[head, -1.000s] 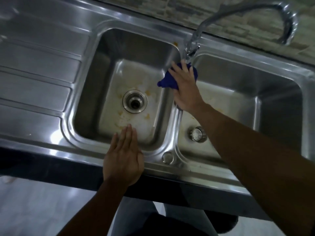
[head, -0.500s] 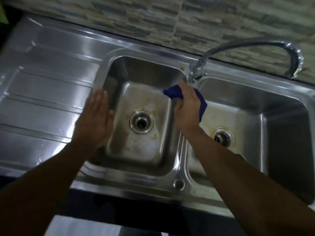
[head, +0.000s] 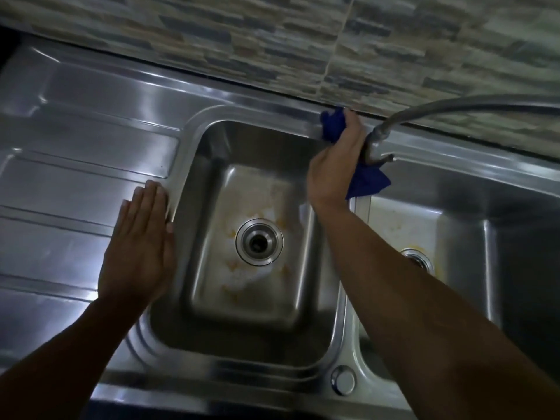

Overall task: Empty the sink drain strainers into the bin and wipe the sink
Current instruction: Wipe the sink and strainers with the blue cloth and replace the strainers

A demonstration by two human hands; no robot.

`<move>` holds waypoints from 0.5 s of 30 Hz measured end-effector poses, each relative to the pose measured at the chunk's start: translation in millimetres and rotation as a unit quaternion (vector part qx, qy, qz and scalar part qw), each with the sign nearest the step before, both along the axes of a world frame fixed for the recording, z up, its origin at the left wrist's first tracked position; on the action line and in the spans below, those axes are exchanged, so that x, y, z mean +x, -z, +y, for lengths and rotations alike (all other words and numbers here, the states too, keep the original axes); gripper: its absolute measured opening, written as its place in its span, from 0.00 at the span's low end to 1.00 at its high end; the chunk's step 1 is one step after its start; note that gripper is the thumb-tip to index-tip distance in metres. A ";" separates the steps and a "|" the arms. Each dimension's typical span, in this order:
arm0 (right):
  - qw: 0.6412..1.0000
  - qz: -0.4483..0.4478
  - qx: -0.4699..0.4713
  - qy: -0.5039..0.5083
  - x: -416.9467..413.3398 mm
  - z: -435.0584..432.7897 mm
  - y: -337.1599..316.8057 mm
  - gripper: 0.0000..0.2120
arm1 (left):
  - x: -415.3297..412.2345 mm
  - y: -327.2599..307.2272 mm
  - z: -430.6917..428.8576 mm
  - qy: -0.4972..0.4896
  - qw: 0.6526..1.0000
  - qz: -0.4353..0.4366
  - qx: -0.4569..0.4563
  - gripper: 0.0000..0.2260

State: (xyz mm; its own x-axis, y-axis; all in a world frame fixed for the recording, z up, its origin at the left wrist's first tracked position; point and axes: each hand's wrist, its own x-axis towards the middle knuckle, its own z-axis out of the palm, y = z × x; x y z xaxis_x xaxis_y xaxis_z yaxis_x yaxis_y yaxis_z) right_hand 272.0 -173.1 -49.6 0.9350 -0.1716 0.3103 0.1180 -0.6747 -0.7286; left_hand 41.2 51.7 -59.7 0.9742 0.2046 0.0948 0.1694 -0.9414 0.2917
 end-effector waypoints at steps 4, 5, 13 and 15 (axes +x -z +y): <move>0.965 0.038 -0.251 -0.067 -2.6 19.5 18.9 0.36 | 1.2 -0.4 -0.8 0.001 1.000 0.001 -0.006 0.26; 0.955 0.025 -0.279 -0.097 -3.2 24.5 19.5 0.37 | 1.4 0.2 0.0 0.000 1.000 0.004 -0.007 0.26; 0.911 0.031 -0.374 -0.169 -3.3 -4.1 16.7 0.47 | 0.8 -1.8 -1.9 0.004 1.000 -0.004 0.018 0.26; 0.910 0.049 -0.387 -0.139 -9.9 -26.2 18.3 0.45 | 0.8 -3.1 -3.4 -0.001 1.000 -0.012 0.019 0.26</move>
State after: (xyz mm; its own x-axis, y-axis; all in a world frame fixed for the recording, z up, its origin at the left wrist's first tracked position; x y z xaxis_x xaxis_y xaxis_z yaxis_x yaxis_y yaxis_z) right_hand 262.1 -199.4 -67.9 0.9383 0.3111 0.1510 0.3233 -0.9441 -0.0643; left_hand 42.0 48.2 -56.7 0.9709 0.2031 0.1269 0.1652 -0.9516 0.2590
